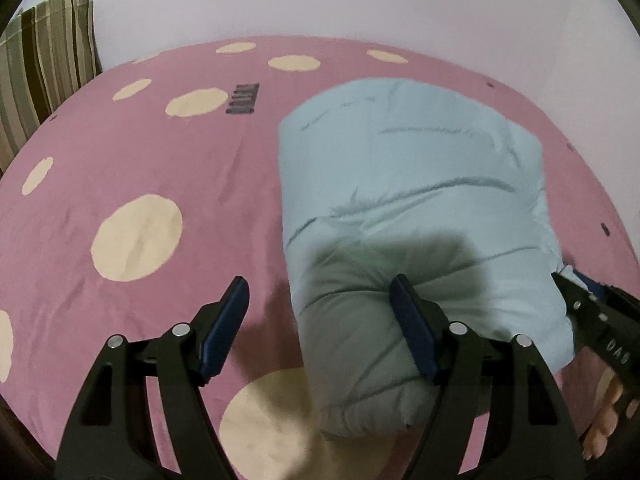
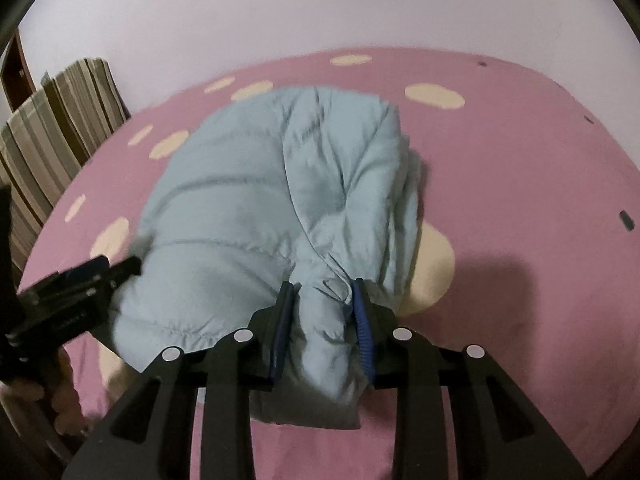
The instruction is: Fold large clothes
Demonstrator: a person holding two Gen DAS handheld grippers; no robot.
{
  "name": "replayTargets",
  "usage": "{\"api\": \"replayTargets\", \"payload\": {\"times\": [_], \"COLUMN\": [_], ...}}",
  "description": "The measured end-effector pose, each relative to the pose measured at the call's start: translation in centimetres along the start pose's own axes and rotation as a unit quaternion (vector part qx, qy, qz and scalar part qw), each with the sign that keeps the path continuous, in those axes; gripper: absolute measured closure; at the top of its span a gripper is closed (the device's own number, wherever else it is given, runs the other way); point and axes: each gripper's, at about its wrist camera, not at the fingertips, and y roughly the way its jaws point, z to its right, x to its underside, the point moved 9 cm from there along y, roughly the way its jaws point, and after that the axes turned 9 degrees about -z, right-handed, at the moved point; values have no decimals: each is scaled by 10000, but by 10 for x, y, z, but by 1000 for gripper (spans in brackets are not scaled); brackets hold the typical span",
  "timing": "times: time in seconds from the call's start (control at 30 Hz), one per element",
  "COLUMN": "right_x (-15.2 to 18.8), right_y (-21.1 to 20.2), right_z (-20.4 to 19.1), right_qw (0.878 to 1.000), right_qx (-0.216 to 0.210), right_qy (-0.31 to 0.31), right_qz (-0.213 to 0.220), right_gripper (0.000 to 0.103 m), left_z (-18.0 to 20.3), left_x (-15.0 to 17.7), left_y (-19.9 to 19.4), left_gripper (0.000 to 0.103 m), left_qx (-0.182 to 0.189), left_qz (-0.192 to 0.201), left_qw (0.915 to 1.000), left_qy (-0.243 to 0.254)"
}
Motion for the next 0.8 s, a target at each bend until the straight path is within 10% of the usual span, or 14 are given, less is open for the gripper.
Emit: {"api": "replayTargets", "payload": {"times": [0.8], "right_x": [5], "right_y": [33], "right_z": [7], "right_qw": [9998], "right_qx": [-34], "right_qy": [60], "right_qz": [-200], "right_gripper": [72], "left_z": [2], "left_x": [6], "left_y": [30], "left_gripper": [25], "left_qx": [87], "left_qz": [-251], "left_qw": [9996], "left_qy": [-46]}}
